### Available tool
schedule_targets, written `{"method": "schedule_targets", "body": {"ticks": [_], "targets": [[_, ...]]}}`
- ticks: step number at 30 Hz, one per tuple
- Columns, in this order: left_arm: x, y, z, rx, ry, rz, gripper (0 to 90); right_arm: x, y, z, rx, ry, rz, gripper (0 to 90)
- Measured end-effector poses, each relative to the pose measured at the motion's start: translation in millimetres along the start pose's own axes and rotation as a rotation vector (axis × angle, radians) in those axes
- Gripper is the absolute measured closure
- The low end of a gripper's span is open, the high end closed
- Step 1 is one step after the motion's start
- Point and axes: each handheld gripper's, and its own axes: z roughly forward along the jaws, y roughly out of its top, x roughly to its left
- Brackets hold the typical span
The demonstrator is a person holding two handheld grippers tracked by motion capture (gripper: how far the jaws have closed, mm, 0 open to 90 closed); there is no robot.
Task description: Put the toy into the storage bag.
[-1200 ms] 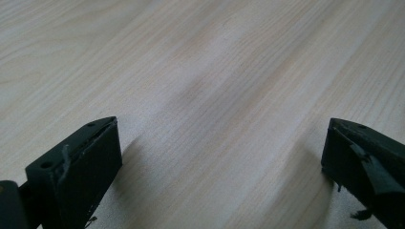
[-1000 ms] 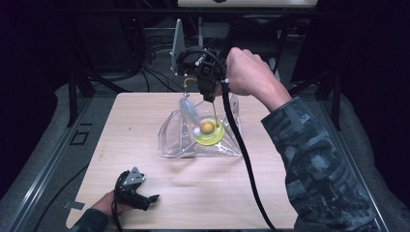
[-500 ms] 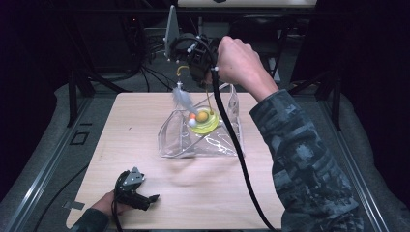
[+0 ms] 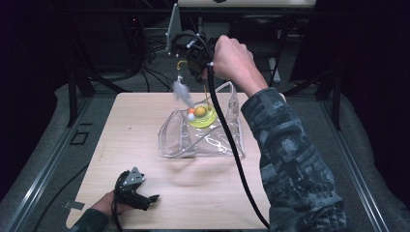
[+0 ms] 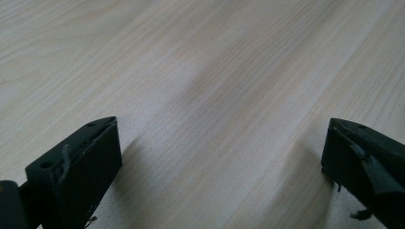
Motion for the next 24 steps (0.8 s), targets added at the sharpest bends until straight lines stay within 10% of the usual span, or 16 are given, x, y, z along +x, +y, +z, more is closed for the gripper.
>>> {"method": "schedule_targets", "body": {"ticks": [24], "targets": [[-0.2, 0.0, 0.0, -0.001, -0.001, -0.002, 0.0, -11.4, -3.7, 51.2, 0.011, 0.041, 0.034, 87.7]]}}
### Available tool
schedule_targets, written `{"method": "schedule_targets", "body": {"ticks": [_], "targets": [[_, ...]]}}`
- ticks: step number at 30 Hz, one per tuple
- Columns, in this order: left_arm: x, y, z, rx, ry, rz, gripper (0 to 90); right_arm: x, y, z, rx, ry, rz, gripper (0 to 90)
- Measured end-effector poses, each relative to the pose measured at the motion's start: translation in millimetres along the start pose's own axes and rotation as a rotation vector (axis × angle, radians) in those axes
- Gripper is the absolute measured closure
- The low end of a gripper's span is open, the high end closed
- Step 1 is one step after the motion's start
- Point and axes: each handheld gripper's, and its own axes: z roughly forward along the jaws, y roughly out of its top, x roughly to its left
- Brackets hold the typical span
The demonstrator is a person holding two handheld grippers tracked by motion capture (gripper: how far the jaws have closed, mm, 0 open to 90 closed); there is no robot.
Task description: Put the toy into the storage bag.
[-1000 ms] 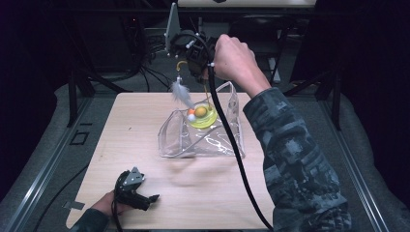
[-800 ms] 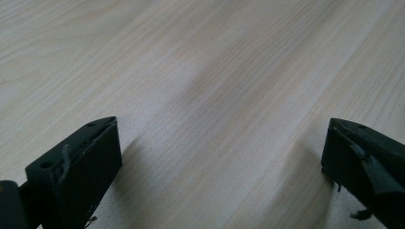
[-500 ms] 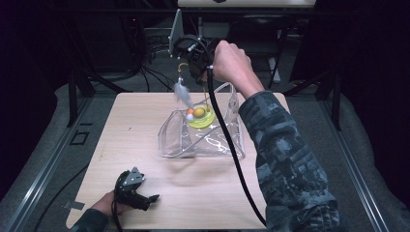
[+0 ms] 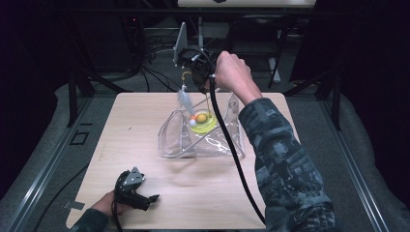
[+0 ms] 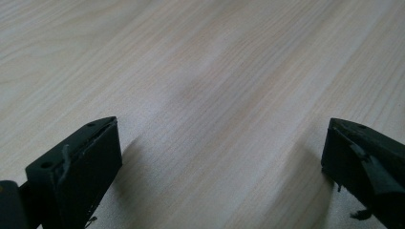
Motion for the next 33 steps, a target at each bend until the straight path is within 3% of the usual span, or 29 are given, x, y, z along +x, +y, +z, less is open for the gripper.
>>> {"method": "schedule_targets", "body": {"ticks": [18, 33], "targets": [[0.0, 0.0, 0.0, 0.000, 0.000, 0.000, 0.0, -5.7, -19.5, 52.7, 0.052, 0.029, 0.035, 87.7], [0.0, 0.0, 0.0, 0.000, -0.001, 0.001, 0.0, -6.2, -34.0, 78.2, 0.059, 0.039, 0.062, 87.7]]}}
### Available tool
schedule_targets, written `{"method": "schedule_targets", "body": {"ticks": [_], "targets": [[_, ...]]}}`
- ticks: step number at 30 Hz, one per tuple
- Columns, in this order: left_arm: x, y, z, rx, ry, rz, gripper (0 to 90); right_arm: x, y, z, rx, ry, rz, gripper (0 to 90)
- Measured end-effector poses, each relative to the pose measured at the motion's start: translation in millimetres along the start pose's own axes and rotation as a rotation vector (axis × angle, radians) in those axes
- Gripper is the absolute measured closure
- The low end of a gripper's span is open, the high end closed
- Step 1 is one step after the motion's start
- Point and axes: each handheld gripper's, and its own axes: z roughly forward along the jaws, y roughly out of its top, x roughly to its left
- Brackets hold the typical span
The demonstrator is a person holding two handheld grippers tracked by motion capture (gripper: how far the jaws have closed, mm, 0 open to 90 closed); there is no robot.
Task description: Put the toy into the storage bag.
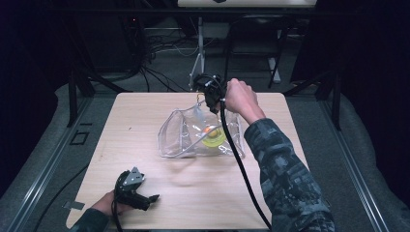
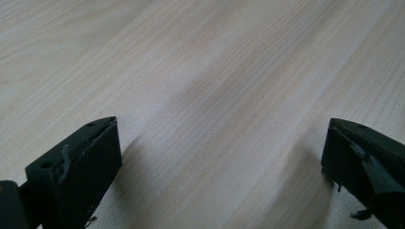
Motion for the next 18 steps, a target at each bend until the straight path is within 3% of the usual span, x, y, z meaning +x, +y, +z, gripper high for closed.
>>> {"method": "schedule_targets", "body": {"ticks": [18], "targets": [[0.0, 0.0, 0.0, 0.000, 0.000, 0.000, 0.0, 3.0, -11.4, 19.0, 0.030, 0.021, 0.002, 87.8]]}}
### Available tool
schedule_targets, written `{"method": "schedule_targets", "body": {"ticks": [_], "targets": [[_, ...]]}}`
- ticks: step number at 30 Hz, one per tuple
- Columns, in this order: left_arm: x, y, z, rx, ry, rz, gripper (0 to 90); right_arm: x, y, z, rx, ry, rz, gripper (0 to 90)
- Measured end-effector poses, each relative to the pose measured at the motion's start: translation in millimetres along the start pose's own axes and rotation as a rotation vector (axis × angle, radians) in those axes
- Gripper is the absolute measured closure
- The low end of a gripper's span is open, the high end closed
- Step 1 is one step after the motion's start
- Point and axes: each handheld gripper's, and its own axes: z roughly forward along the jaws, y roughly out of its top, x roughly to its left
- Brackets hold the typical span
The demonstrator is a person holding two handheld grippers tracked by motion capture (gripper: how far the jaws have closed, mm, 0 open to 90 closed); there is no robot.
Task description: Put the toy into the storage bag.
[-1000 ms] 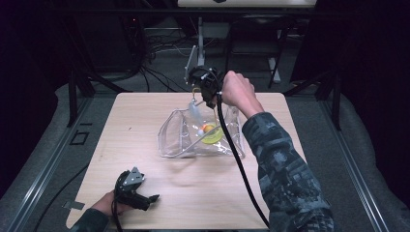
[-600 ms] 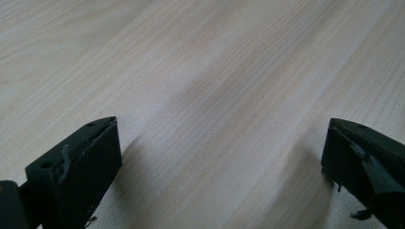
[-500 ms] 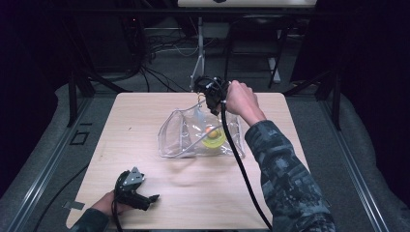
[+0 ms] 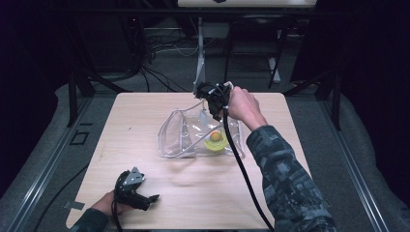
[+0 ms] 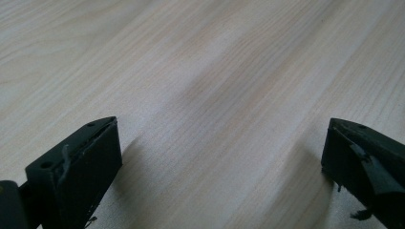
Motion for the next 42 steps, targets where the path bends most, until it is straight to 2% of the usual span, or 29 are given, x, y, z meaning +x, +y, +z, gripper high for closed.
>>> {"method": "schedule_targets", "body": {"ticks": [24, 28, 32, 37, 42], "targets": [[0.1, 0.0, 0.0, 0.000, -0.001, 0.000, 0.0, 4.0, 9.7, 22.3, 0.074, -0.029, 0.011, 87.4], [0.1, 0.0, 0.0, 0.001, -0.001, 0.001, 0.0, 4.8, 10.1, 19.8, 0.074, -0.038, 0.015, 83.6], [0.1, 0.0, 0.0, 0.000, -0.001, 0.000, 0.0, 4.6, 6.9, 10.3, 0.029, -0.037, 0.028, 79.1], [0.1, 0.0, 0.0, 0.000, -0.001, 0.001, 0.0, 3.7, 2.6, 0.4, -0.001, -0.036, 0.038, 73.5], [0.1, 0.0, 0.0, 0.000, -0.001, 0.001, 0.0, 4.4, -3.8, -11.9, -0.048, 0.003, 0.051, 62.5]]}}
